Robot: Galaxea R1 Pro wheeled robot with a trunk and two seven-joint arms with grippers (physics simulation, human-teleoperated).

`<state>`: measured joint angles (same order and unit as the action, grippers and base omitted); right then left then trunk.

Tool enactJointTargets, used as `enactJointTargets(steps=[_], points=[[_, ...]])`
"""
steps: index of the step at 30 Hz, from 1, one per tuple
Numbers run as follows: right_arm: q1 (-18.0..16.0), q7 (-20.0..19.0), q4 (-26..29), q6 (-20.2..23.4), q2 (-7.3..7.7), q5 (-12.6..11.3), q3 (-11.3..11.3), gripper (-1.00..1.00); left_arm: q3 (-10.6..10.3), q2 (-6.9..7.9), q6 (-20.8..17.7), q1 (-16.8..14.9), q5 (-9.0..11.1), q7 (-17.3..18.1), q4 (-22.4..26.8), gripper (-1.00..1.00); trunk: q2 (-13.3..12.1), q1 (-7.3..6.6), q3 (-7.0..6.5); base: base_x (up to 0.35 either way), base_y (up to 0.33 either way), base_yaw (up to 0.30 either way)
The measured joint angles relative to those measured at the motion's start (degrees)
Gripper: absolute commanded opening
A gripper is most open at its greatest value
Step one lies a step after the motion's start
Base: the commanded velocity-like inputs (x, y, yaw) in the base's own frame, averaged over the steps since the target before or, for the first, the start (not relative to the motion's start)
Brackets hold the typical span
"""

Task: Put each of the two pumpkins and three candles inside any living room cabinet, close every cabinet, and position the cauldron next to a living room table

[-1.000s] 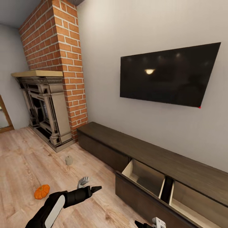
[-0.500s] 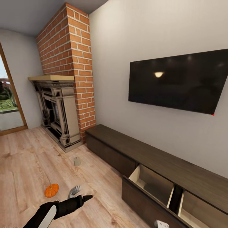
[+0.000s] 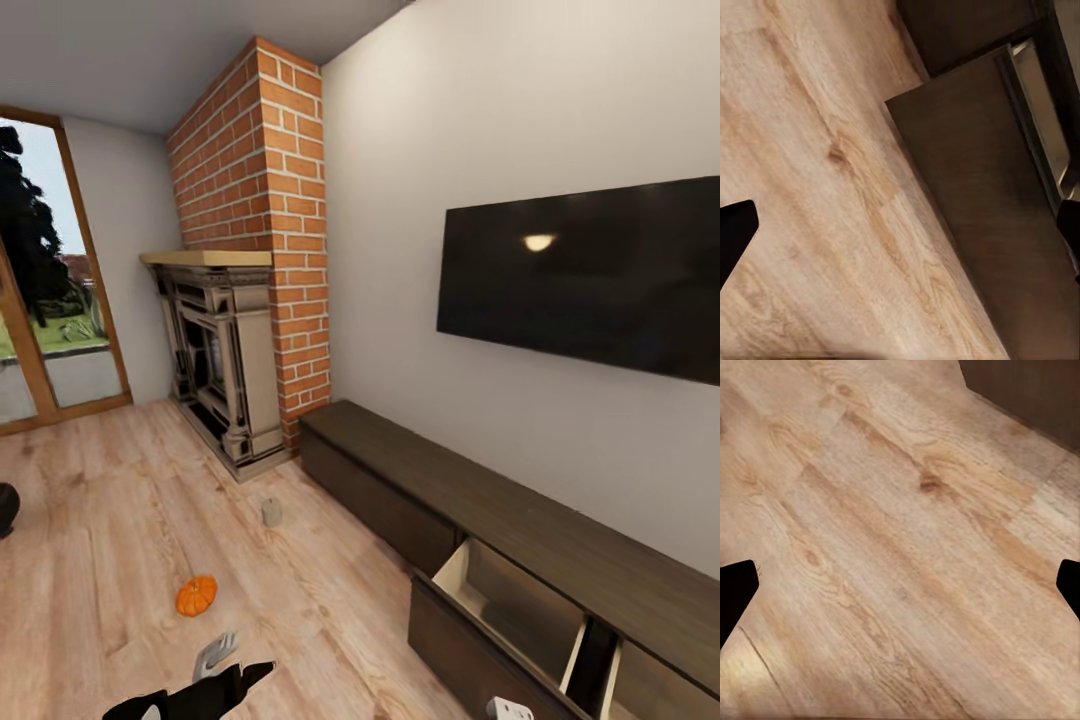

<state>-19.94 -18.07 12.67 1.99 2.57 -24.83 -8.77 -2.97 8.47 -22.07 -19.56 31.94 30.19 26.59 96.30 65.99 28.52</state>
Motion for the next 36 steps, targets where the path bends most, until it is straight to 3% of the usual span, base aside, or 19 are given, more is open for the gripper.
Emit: enactJointTargets(steps=[3,8,19,25,36], points=[[0.0,0.1,0.0,0.0,0.01,-0.1,-3.5,1.0,0.9,-0.03,0.4,0.0,0.0,-0.1,-1.9,1.0,0.0,-0.01,-0.15,0.0,0.0,0.249],[0.0,0.1,0.0,-0.1,0.02,-0.2,-5.1,1.0,1.1,-0.09,0.5,0.0,0.0,-0.1,-2.3,1.0,0.0,-0.01,-0.33,0.0,0.0,0.232],[0.0,0.1,-0.1,0.0,0.1,-0.3,-5.4,1.0,1.1,-0.3,0.6,0.0,0.0,-0.3,-3.1,1.0,0.0,-0.01,-0.68,0.0,0.0,0.091],[0.0,0.2,-0.1,0.0,0.07,-0.3,-5.5,1.0,1.1,-0.39,6.1,0.0,0.1,-0.3,-5.9,1.0,0.0,-0.01,-1.07,0.0,0.0,0.198],[0.0,0.2,-0.1,0.1,0.1,-0.3,-5.5,1.0,1.1,-1.11,7.6,0.0,0.0,-0.4,-8.4,1.0,0.0,-0.01,-1.61,0.0,0.0,0.242]])
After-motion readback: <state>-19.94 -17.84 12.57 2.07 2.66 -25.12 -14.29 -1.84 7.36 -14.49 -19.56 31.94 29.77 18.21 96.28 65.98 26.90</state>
